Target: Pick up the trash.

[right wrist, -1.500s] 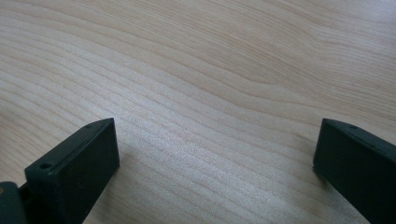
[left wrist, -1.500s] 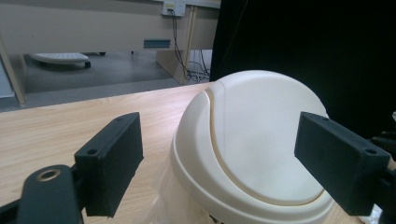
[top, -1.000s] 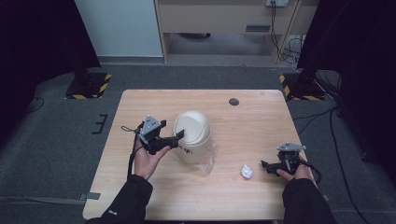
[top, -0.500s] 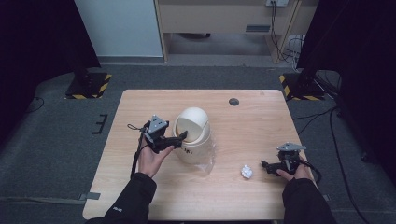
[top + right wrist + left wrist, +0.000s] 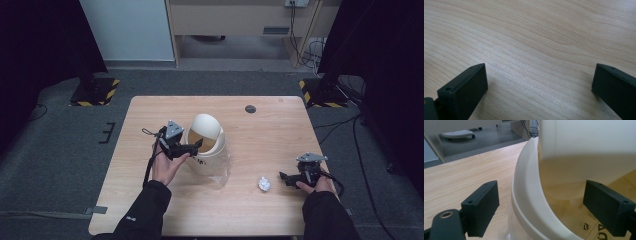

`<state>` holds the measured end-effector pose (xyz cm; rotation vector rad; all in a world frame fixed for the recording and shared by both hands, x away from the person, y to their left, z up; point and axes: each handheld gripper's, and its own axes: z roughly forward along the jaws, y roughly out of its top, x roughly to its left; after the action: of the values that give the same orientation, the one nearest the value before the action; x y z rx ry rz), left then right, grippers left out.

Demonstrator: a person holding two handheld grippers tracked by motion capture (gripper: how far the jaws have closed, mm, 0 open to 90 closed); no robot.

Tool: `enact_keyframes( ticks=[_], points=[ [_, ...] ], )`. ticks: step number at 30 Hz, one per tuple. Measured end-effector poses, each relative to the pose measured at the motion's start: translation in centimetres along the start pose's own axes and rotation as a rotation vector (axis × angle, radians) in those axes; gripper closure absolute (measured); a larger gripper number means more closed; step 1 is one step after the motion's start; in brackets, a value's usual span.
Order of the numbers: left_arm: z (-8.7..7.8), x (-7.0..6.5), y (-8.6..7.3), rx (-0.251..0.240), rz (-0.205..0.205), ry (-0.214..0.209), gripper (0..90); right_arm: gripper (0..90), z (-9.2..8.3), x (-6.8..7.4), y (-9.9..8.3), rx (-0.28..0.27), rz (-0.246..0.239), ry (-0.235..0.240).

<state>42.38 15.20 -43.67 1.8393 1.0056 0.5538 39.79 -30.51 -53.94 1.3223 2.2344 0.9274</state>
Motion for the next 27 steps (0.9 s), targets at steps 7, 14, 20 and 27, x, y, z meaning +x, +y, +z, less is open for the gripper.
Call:
enact_keyframes(
  ticks=[7, 14, 20, 27],
  points=[
    [-0.6, 0.0, 0.0, -0.006, 0.003, -0.017, 13.2, 0.5, 0.0, 0.0, 0.0, 0.0, 0.0, 0.0],
    [-3.6, 0.1, -0.2, -0.066, 0.003, -0.04, 12.8, 0.5, 0.0, 0.0, 0.0, 0.0, 0.0, 0.0],
    [-6.5, -0.3, -1.7, -0.108, -0.001, -0.063, 13.5, 0.5, 0.0, 0.0, 0.0, 0.0, -0.001, 0.002],
    [-7.6, -1.3, -2.9, -0.101, 0.004, -0.084, 13.8, 0.5, 0.0, 0.0, 0.0, 0.0, -0.001, 0.002]
  ],
)
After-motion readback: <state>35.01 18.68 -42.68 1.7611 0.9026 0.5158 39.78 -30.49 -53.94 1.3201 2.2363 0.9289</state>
